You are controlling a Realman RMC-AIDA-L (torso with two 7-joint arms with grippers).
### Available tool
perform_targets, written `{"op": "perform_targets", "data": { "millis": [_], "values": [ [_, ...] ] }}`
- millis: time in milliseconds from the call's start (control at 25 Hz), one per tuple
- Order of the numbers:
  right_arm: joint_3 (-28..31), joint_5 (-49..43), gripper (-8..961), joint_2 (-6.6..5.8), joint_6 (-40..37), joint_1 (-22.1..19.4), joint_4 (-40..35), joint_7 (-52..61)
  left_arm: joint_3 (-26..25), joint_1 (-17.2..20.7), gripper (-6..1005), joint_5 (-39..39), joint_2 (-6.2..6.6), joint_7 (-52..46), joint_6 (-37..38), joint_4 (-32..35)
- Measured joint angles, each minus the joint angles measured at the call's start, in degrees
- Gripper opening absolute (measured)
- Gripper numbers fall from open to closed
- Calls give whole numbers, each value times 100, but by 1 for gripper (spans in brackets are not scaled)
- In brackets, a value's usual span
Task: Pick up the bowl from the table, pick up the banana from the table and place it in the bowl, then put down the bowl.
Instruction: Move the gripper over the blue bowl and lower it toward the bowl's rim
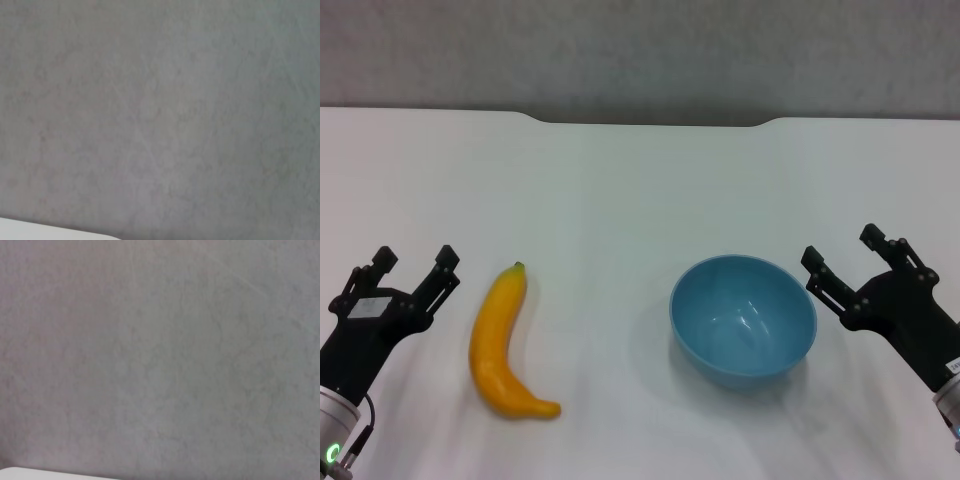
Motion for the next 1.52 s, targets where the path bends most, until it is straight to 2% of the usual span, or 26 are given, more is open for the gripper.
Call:
{"op": "perform_targets", "data": {
  "millis": [800, 1000, 1120, 1200, 1280, 1400, 1440, 1480, 1520],
  "values": [
    [-45, 32, 863, -4, -79, 18, 27, 41, -1, -18, 890, -4, 8, -51, 130, -7],
    [-8, 12, 863, -53, -570, -18, 475, 84, -8, 17, 890, 73, 100, -578, 326, -234],
    [50, -4, 863, -89, -832, -77, 775, 107, -72, 55, 890, 294, 259, -1112, 1007, -667],
    [140, -45, 863, -127, -1217, -122, 1038, 135, -153, 64, 890, 722, 419, -1565, 1699, -1103],
    [303, -202, 863, -169, -1807, -164, 1384, 142, -272, 56, 890, 1302, 526, -1999, 2354, -1506],
    [643, -599, 863, -260, -2970, -307, 2173, 148, -541, 90, 891, 2261, 565, -2533, 3123, -2091],
    [813, -795, 863, -289, -3597, -387, 2557, 149, -627, 134, 891, 2651, 562, -2714, 3388, -2334],
    [977, -984, 863, -306, -4159, -452, 2920, 149, -711, 237, 891, 3342, 562, -3110, 4045, -2883],
    [1142, -1167, 862, -309, -4717, -512, 3286, 150, -711, 237, 891, 3342, 562, -3110, 4045, -2883]
  ]
}}
